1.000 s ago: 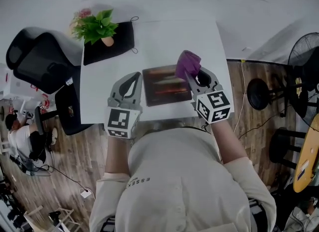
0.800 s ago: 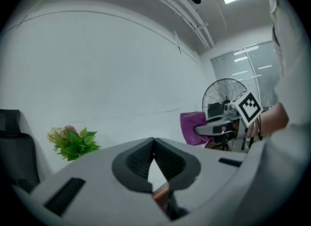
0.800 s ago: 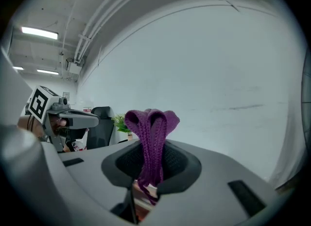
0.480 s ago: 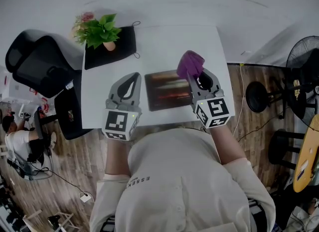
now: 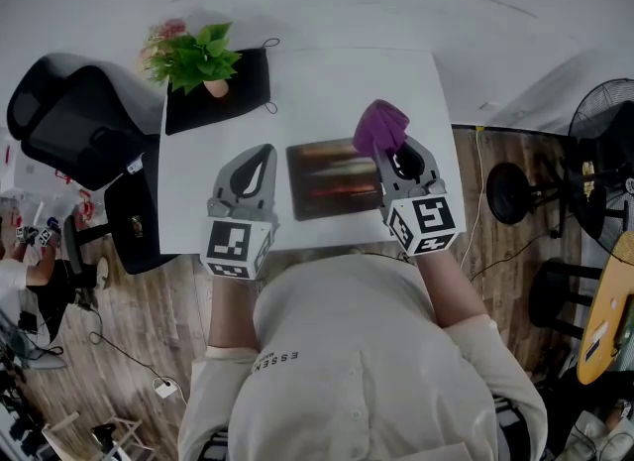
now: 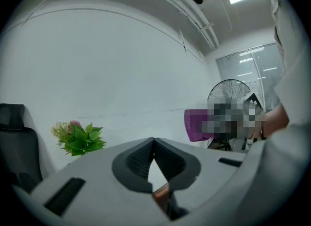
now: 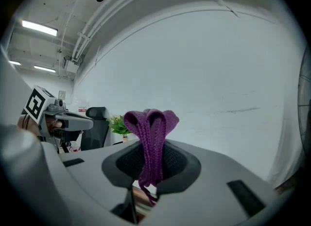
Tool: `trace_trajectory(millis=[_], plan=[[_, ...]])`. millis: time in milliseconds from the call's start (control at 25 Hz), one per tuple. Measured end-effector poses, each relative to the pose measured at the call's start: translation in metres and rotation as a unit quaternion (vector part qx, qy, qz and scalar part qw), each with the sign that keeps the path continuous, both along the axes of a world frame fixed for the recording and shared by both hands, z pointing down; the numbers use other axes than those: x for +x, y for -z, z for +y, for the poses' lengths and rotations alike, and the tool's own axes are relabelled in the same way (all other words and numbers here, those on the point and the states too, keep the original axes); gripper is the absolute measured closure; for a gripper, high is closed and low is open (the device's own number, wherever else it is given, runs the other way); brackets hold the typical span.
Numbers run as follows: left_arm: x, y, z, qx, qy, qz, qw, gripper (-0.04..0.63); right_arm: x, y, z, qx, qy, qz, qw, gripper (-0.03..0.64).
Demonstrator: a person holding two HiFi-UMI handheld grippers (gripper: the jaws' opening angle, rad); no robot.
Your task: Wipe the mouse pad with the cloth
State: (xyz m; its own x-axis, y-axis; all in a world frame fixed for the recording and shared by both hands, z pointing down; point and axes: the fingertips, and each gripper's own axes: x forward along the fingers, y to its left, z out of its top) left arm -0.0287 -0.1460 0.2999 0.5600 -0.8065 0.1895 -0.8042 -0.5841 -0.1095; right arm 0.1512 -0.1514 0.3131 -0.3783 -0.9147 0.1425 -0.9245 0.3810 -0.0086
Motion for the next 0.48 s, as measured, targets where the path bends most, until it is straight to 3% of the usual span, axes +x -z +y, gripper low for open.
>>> trace_trajectory(millis=[480], plan=[[0.012, -0.001, -0.003, -0.002, 0.001, 0.001, 1.0000, 0.594, 0.015, 0.000, -0.002, 0.005, -0.010, -0.004, 1.000, 0.532]])
